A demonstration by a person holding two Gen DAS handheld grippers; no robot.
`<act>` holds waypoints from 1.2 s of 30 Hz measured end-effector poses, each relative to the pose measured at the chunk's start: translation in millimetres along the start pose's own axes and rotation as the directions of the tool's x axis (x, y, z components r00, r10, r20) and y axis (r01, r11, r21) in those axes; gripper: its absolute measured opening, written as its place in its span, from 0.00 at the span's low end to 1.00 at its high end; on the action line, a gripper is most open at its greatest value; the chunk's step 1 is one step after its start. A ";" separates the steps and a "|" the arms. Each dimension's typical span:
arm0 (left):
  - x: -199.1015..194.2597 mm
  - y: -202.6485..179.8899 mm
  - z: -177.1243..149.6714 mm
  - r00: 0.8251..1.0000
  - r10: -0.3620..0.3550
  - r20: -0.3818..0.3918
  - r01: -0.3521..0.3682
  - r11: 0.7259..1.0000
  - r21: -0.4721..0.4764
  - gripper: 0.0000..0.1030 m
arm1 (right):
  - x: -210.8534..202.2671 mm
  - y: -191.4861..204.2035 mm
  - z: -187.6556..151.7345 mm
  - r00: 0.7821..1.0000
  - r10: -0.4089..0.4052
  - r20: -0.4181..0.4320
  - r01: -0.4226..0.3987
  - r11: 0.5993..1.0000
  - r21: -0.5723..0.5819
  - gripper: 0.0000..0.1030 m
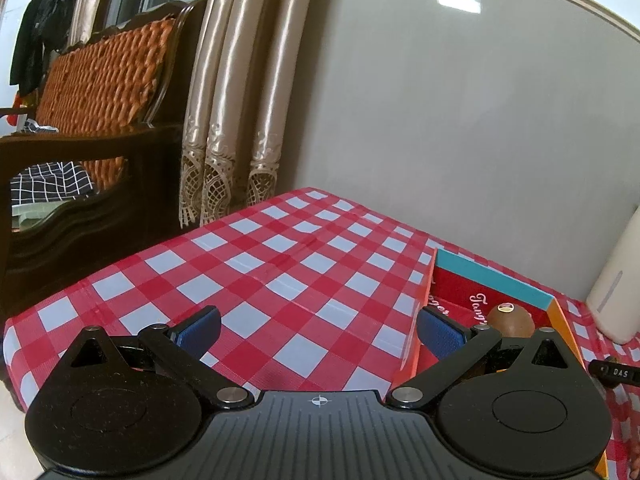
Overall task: Organize fruits
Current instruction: 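Move the right gripper to the dark brown round fruit and grasp it, then carry the brown fruit into the box and open the right gripper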
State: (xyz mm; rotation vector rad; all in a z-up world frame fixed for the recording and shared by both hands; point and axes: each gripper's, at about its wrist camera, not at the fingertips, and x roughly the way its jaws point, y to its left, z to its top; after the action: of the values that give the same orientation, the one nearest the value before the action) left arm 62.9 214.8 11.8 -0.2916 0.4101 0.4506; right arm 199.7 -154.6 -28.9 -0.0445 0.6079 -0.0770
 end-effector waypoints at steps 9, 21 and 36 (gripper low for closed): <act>0.6 0.1 -0.1 1.000 0.003 -0.002 -0.003 1.000 -0.003 1.00 | -3.3 -1.8 -0.7 1.000 0.017 0.006 -0.017 1.000 0.008 0.48; -0.7 9.0 2.2 1.000 0.029 0.006 -0.029 0.999 -0.028 1.00 | -41.3 11.1 7.2 0.989 0.098 0.108 -0.099 0.995 0.002 0.48; -0.6 21.7 2.4 0.997 0.077 0.011 -0.077 0.997 -0.023 1.00 | -102.4 103.9 7.5 0.888 0.441 0.133 -0.414 0.890 -0.190 0.48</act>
State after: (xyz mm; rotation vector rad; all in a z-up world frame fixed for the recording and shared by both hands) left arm 52.9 234.1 10.2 -0.2954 0.4062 0.5327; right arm 126.3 -42.2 28.7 -0.0672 0.4369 0.4040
